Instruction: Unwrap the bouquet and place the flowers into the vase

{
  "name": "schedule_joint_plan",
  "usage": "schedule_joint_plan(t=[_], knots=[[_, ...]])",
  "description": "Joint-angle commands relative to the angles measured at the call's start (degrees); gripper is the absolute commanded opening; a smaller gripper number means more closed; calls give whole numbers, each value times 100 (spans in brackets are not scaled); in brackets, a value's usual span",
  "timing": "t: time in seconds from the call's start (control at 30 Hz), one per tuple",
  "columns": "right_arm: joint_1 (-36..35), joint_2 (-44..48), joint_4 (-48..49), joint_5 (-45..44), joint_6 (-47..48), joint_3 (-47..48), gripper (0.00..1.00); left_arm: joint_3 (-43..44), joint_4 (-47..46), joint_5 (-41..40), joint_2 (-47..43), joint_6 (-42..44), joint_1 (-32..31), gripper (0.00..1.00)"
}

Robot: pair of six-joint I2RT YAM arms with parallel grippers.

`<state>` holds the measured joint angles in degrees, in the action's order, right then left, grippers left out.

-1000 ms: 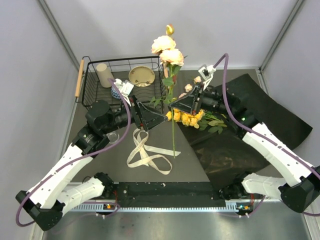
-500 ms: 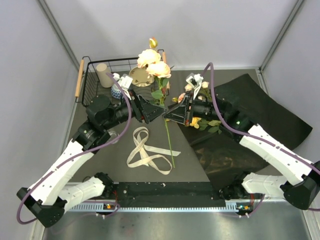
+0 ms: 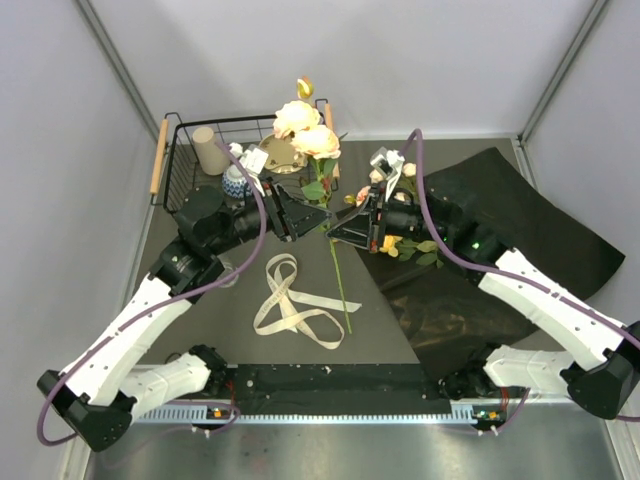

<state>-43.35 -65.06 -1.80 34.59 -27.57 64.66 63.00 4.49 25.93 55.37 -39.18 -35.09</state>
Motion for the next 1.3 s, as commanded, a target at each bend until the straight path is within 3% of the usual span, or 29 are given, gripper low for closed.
schedule_joint_plan(t=[0.0,0.2,0.27,0.3,0.37,0.4,0.47,0.5,0.57,0.63,0.77,0.8,0.9,1.0,1.27], knots=[[-94,2,189,92,112,327,0,221,-396,298,79,-81,55,40],[-121,-7,189,145,164,319,0,256,-405,333,52,-2,108,22],[-121,-16,198,162,182,310,0,309,-388,333,78,85,117,4],[-121,-33,189,180,191,310,0,335,-283,325,70,121,117,0],[-121,-33,189,154,182,336,4,449,-160,307,96,287,134,0],[-121,-16,-2,66,208,354,26,493,-116,316,96,349,143,0],[-130,132,-162,-355,400,363,52,660,104,237,44,646,160,0],[-130,203,-345,-548,480,363,75,756,226,158,35,788,169,0],[-121,449,-557,-1207,751,345,86,1213,814,-183,-26,1470,213,0],[-112,599,-882,-1804,911,354,89,1852,1629,-596,-53,2060,213,0],[-103,985,-1129,-2719,1192,153,99,2663,2502,-2537,-158,3552,222,0],[-112,1125,-1138,-2929,1219,100,99,2752,2539,-3454,-202,3766,222,0],[-112,1293,-1121,-3124,1289,-111,99,2770,2303,-4776,-360,4523,222,0],[-103,1276,-1147,-3099,1298,-200,99,2936,2152,-5700,-335,4849,222,0],[-103,1188,-1059,-2923,1237,-288,99,2858,1485,-6785,-158,5606,266,0]])
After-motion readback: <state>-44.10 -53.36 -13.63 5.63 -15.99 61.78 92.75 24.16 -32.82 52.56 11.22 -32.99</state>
